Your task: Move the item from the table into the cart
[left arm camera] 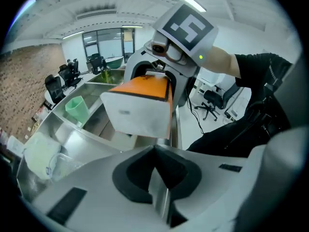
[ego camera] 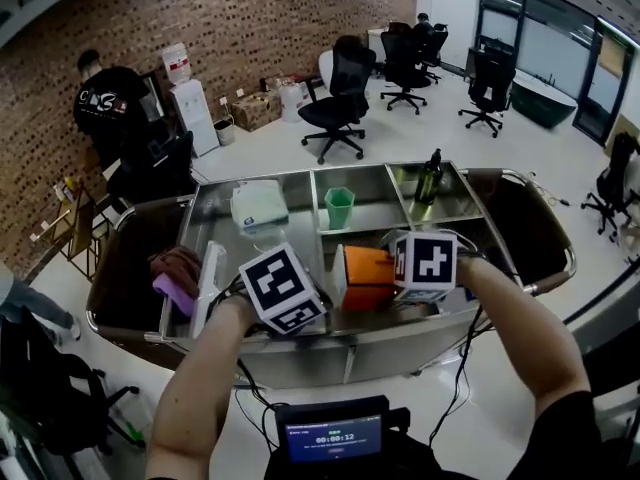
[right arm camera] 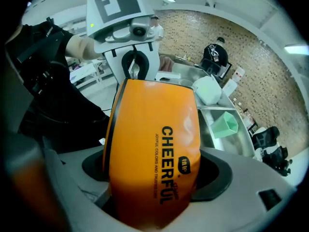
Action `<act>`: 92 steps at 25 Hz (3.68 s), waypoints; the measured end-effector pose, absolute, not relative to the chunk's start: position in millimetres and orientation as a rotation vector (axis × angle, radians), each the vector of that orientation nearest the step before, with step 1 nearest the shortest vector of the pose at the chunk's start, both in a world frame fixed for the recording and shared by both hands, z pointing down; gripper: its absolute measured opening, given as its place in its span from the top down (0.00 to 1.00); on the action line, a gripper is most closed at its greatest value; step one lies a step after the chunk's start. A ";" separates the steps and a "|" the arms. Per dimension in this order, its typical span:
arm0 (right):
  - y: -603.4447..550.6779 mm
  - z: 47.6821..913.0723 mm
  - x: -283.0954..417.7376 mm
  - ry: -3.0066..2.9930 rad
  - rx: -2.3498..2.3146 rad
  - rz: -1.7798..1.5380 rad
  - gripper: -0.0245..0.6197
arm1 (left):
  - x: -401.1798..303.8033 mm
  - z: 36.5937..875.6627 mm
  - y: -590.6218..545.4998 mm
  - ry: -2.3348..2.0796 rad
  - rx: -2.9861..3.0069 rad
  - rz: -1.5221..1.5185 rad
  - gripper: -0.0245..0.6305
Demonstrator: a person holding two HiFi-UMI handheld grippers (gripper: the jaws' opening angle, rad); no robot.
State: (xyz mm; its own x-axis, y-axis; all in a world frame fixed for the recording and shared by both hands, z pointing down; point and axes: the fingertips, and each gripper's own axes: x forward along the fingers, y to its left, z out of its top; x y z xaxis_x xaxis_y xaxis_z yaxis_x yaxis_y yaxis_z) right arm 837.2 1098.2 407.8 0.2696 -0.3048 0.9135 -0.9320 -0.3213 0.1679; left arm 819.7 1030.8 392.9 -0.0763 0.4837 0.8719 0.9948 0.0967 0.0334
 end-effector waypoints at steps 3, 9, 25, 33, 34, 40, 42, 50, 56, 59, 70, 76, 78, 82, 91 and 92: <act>1093.7 419.7 835.1 -1.160 1.745 1.036 0.29 | 826.4 393.7 1031.0 -1.624 -1.502 -0.919 0.96; 1085.3 441.5 840.7 -1.162 1.676 1.014 0.29 | 836.1 394.5 1027.1 -1.593 -1.507 -0.908 0.96; 1083.7 467.4 849.3 -1.131 1.646 1.029 0.28 | 841.2 406.2 1022.3 -1.634 -1.505 -0.904 0.96; 1098.7 465.6 880.2 -1.074 1.724 1.035 0.28 | 841.7 406.5 1011.0 -1.612 -1.530 -0.916 0.96; 1098.6 464.8 881.2 -1.075 1.733 1.031 0.28 | 841.9 406.9 1009.3 -1.610 -1.532 -0.918 0.96; 1096.2 459.0 862.9 -1.114 1.728 1.058 0.28 | 842.5 409.1 1008.3 -1.610 -1.528 -0.915 0.96; 1093.6 458.3 853.9 -1.116 1.701 1.056 0.28 | 840.0 408.5 1009.8 -1.614 -1.522 -0.911 0.96; 1079.7 452.7 836.7 -1.168 1.679 1.070 0.28 | 833.3 405.8 1014.2 -1.621 -1.517 -0.908 0.96; 1080.0 476.6 839.0 -1.215 1.671 1.135 0.28 | 833.3 405.7 1012.5 -1.619 -1.518 -0.900 0.96; 1079.1 476.8 844.8 -1.211 1.709 1.121 0.28 | 832.4 405.6 1010.7 -1.617 -1.521 -0.902 0.96; 1090.3 482.5 857.5 -1.123 1.650 1.072 0.25 | 836.5 408.9 1012.3 -1.610 -1.522 -0.916 0.96; 1088.9 476.2 857.7 -1.142 1.700 1.051 0.23 | 837.2 410.2 1013.2 -1.608 -1.515 -0.915 0.96; 1095.0 474.8 856.8 -1.124 1.716 1.074 0.23 | 838.2 410.9 1013.5 -1.608 -1.514 -0.913 0.96; 1100.2 456.6 856.9 -1.119 1.762 1.046 0.23 | 838.2 408.9 1014.4 -1.607 -1.509 -0.905 0.96; 1098.5 388.9 826.6 -1.131 1.941 0.909 0.23 | 814.1 394.0 1012.5 -1.582 -1.484 -0.875 0.96; 1099.5 387.2 821.6 -1.129 1.940 0.910 0.23 | 810.5 393.4 1012.2 -1.581 -1.480 -0.871 0.96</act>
State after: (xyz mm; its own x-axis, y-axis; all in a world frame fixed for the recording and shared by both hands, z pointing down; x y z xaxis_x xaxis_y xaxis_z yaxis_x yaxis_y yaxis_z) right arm 821.6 1099.5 387.2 0.3721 -0.4069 0.8343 -0.9018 -0.3712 0.2211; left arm 810.5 1012.2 393.4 -0.0113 0.4565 0.8897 0.9959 0.0848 -0.0309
